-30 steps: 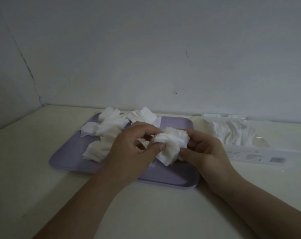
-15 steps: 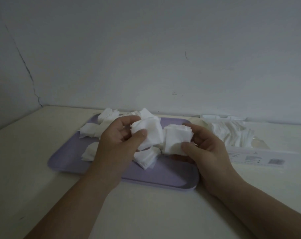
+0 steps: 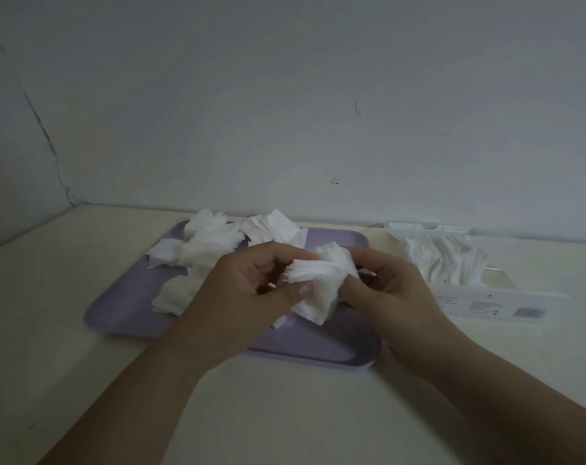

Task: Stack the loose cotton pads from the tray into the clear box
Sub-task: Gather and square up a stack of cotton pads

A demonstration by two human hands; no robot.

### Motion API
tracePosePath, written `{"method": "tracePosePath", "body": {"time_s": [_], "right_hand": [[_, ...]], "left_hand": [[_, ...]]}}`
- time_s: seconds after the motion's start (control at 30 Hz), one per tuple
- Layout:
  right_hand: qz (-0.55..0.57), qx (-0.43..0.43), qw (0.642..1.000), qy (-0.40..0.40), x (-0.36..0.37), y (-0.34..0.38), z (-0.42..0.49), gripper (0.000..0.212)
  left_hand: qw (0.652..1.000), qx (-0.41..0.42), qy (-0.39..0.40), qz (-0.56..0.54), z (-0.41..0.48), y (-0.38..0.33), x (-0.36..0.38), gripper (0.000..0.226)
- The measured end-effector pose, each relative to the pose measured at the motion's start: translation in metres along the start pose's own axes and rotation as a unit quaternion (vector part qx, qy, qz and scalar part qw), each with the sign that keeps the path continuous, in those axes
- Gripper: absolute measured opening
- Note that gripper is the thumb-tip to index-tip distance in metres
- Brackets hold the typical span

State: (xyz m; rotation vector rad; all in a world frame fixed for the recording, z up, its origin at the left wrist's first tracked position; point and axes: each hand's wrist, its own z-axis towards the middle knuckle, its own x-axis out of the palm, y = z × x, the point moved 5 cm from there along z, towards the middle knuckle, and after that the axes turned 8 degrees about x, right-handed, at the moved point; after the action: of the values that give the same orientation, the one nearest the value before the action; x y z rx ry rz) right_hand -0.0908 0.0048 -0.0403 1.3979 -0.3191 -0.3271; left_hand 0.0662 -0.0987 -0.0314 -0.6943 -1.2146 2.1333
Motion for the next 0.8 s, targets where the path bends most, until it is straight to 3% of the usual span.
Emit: {"method": "tracePosePath", "body": {"time_s": [0.17, 0.27, 0.6, 0.73, 0.8], "right_hand": [[0.063, 0.003, 0.996, -0.062, -0.007, -0.004, 0.003, 0.020], [0.078, 0.010, 0.996, -0.053, -0.006, -0.007, 0.003, 0.018], [-0.155, -0.066, 0.986, -0.010, -0.001, 0.000, 0.002, 0.023], [-0.136, -0.052, 0.988, 0.040, 0.009, 0.006, -0.004, 0.029], [-0.177, -0.070, 0.982, 0.018, 0.012, 0.006, -0.006, 0.031]], "left_hand": [[0.999, -0.032, -0.004, 0.007, -0.001, 0.003, -0.003, 0.024], [0.999, -0.040, 0.010, 0.004, -0.002, 0.005, -0.001, 0.023], [0.999, -0.031, -0.014, 0.026, -0.002, 0.004, -0.003, 0.022], [0.998, -0.033, -0.043, 0.023, -0.003, 0.006, -0.001, 0.021], [0.998, -0.033, -0.054, 0.023, -0.004, 0.004, 0.000, 0.023]]}}
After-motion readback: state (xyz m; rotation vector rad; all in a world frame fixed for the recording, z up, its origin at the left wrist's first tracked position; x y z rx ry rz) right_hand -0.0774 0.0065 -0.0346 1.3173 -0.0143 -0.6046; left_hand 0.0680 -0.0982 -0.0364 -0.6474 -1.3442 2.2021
